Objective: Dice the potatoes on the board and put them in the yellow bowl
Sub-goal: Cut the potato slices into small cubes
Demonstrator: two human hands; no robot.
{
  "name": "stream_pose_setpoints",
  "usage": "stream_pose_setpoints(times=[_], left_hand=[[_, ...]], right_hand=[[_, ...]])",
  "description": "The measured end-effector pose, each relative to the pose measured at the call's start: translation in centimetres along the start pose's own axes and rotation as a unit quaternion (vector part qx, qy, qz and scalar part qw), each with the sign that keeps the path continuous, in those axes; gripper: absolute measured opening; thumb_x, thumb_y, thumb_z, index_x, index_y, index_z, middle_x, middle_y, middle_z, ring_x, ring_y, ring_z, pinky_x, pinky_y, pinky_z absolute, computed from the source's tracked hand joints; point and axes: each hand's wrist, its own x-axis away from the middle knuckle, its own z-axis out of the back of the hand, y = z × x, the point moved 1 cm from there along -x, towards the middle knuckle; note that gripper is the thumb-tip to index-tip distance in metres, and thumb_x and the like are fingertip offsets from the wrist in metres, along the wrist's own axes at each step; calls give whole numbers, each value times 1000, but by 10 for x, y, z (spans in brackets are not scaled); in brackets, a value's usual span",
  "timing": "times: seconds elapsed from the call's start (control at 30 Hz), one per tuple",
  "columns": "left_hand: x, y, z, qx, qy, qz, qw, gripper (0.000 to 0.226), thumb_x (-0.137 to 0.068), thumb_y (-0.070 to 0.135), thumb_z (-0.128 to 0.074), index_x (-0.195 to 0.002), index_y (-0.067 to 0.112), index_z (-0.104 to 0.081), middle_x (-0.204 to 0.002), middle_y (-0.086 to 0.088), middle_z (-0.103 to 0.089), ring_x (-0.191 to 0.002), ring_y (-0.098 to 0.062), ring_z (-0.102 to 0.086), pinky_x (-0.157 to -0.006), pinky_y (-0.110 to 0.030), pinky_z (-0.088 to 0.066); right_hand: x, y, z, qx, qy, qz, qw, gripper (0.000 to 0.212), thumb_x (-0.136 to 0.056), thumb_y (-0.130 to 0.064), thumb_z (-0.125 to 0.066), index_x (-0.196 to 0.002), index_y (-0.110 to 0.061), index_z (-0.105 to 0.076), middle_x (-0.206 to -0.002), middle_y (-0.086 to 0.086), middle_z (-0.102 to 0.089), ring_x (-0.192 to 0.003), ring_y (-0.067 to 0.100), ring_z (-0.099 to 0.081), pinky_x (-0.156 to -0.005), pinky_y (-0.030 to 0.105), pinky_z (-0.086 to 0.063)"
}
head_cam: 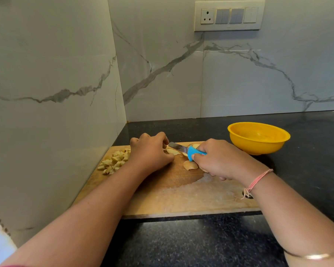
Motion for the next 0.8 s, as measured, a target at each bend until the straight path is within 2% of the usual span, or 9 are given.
stream_pose_setpoints(times=[0.23, 0.5, 0.63, 0.8], left_hand=[[0, 1, -4, 32, 10, 0, 999, 32, -88, 44, -59, -116, 33, -48, -115, 11, -61, -116, -16, -48, -96, -39, -33], [-1, 1, -5, 23, 14, -3, 1000, 29, -88, 42, -56, -114, 32, -49, -113, 9, -61, -113, -16, -49, -92, -38, -34], [-2, 1, -6, 14, 12, -4, 1000, 29, -88, 43, -57, -114, 32, -49, -113, 7, -60, -111, -16, -49, -92, -39, -35], [-1, 3, -4, 8, 7, -9, 1000, 30, -89, 43, -56, -115, 31, -48, -115, 6, -60, -112, -17, -47, -93, -39, -35]], right_hand=[[3, -8, -3, -15, -22, 4, 1000, 50, -98, -25, -43, -146, -26, -32, -77, 0, -50, -57, 10, -50, -44, 16, -39], [4, -22, -2, 63, 3, 2, 998, 44, -96, -27, -43, -139, -21, -43, -95, 2, -53, -56, 12, -51, -50, 17, -43], [7, -22, 0, 63, -1, -6, 998, 43, -96, -25, -43, -138, -19, -44, -80, 0, -53, -55, 11, -50, -49, 17, -41], [6, -25, 2, 49, -6, -14, 999, 43, -95, -25, -44, -138, -20, -43, -78, 1, -55, -54, 11, -51, -49, 19, -43]])
